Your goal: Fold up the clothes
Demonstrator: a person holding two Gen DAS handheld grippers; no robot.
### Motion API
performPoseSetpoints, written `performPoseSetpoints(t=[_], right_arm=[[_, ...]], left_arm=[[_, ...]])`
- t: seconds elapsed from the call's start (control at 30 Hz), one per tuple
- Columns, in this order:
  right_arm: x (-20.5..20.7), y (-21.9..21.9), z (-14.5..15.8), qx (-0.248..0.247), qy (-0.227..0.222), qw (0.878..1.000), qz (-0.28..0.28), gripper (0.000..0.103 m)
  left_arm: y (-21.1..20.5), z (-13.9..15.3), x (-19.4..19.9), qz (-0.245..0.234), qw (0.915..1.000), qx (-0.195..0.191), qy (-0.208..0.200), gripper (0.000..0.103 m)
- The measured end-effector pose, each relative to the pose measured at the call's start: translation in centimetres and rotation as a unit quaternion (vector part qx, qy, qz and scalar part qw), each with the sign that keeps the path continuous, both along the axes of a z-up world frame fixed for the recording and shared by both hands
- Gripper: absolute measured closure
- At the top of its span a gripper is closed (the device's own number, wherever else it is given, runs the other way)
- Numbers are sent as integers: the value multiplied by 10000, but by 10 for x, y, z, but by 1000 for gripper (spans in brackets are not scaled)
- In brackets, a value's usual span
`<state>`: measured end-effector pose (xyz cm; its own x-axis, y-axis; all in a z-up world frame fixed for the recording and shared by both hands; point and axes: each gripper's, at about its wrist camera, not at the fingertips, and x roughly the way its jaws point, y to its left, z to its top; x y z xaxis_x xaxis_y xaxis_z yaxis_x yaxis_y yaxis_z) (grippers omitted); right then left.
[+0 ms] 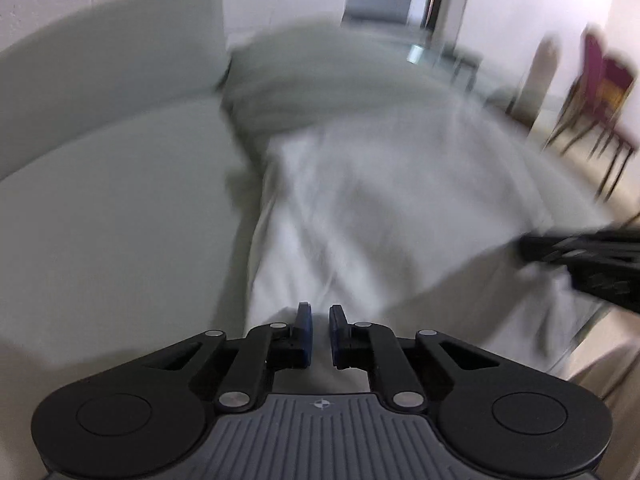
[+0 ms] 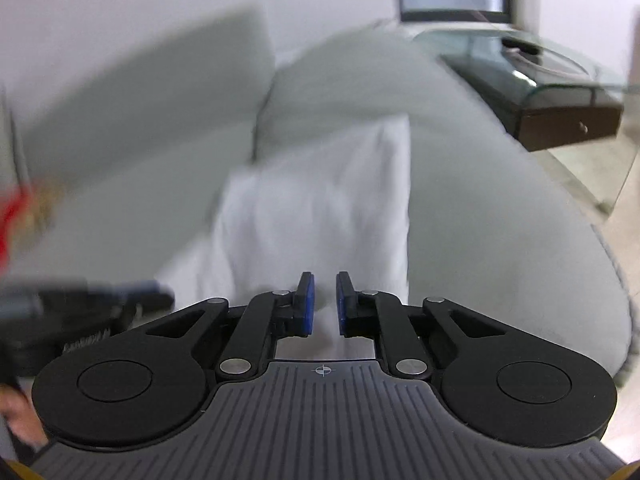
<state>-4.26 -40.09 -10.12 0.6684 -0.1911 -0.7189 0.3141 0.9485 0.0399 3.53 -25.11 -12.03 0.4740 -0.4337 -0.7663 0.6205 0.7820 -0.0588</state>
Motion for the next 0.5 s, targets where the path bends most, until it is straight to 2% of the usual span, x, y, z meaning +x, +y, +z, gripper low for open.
performPoseSetpoints(t=[0.07, 0.1, 0.17, 0.2, 0.23, 0.27, 0.3, 0.33, 0.37, 0.47, 0.5], right_arm=[[-5, 4, -6, -435, 363, 9984, -85, 91], [-11, 1, -4, -357, 487, 9980, -173, 91], [-23, -6, 2, -98, 693, 9968, -390, 80], [-32, -7, 8, 69, 758, 9958, -518, 79], [-41, -7, 14, 267, 759, 9948, -620, 78], [-50, -3, 23, 445, 690, 9947, -612, 66], [-58, 2, 34, 613, 601, 9947, -567, 58], [-66, 8, 44, 782, 512, 9943, -520, 45], [-71, 13, 55, 855, 447, 9943, -451, 41], [-83, 31, 86, 916, 331, 9949, -243, 37], [-87, 36, 94, 870, 337, 9954, -215, 36]], left_arm=[[4, 6, -5, 8, 9999, 119, 44, 94], [6, 11, -8, 33, 9998, 179, 122, 92], [14, 26, -17, 158, 9991, 278, 269, 92], [17, 36, -21, 253, 9988, 285, 294, 85], [21, 45, -25, 337, 9985, 280, 322, 71], [25, 55, -31, 396, 9983, 247, 356, 66], [28, 64, -37, 443, 9981, 203, 383, 63], [31, 74, -43, 465, 9980, 133, 395, 62], [33, 84, -50, 486, 9980, 64, 407, 60], [40, 109, -67, 535, 9978, -102, 371, 47], [42, 116, -73, 545, 9979, -138, 328, 40]])
